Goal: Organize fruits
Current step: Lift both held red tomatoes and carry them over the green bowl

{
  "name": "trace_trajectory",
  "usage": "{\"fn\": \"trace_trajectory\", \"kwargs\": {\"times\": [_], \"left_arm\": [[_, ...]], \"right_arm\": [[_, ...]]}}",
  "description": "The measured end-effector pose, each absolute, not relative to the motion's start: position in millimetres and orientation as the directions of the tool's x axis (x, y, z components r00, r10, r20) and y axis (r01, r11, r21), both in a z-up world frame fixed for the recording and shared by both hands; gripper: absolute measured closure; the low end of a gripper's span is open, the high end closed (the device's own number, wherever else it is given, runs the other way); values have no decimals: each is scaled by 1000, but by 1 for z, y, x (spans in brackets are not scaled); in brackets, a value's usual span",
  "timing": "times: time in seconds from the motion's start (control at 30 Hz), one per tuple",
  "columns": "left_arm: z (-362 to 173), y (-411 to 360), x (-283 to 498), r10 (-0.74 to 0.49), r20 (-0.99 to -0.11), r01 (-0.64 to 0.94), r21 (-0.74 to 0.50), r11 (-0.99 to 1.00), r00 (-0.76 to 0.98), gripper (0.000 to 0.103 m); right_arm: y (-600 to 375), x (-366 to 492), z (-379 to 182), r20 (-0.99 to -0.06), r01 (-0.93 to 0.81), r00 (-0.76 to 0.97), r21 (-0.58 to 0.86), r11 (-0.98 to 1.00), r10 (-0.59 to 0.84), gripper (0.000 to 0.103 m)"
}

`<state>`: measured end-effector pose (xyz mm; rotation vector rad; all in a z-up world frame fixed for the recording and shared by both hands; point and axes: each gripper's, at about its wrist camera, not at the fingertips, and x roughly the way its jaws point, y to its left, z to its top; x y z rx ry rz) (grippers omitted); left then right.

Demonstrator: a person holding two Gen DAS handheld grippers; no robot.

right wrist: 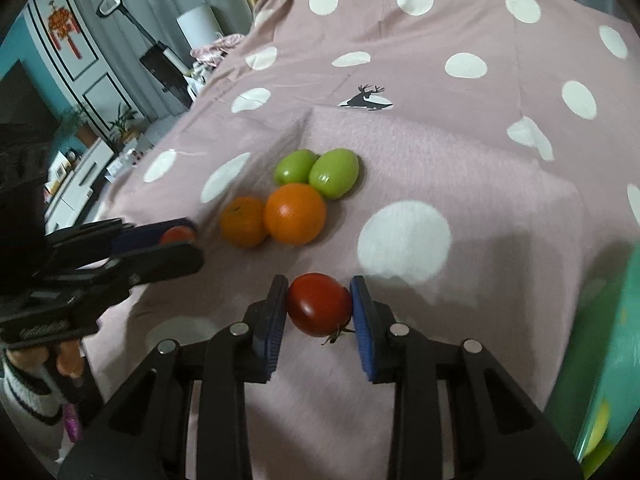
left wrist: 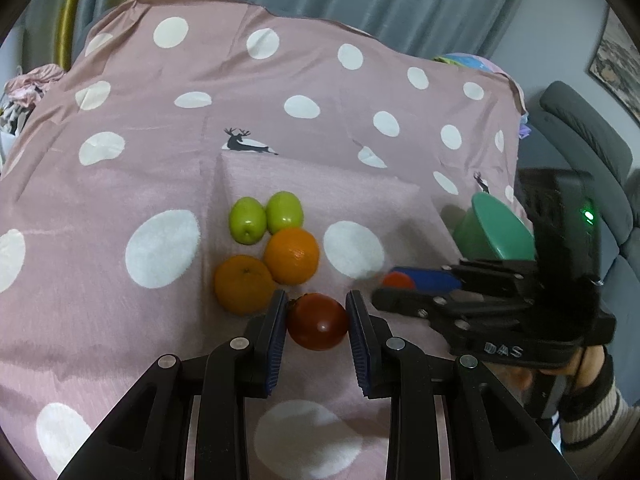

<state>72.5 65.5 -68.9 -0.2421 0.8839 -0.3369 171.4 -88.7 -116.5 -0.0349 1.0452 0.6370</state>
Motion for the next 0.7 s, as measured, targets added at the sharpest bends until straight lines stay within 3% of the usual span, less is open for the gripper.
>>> {"fn": "trace_trajectory", "kwargs": {"times": [0.7], "left_arm": [[-44,38,34,-361,-711,210,-295,932,604,73]], "right_arm": [[-127,95,-86,-749,-443,428,313,840,505,71]]}}
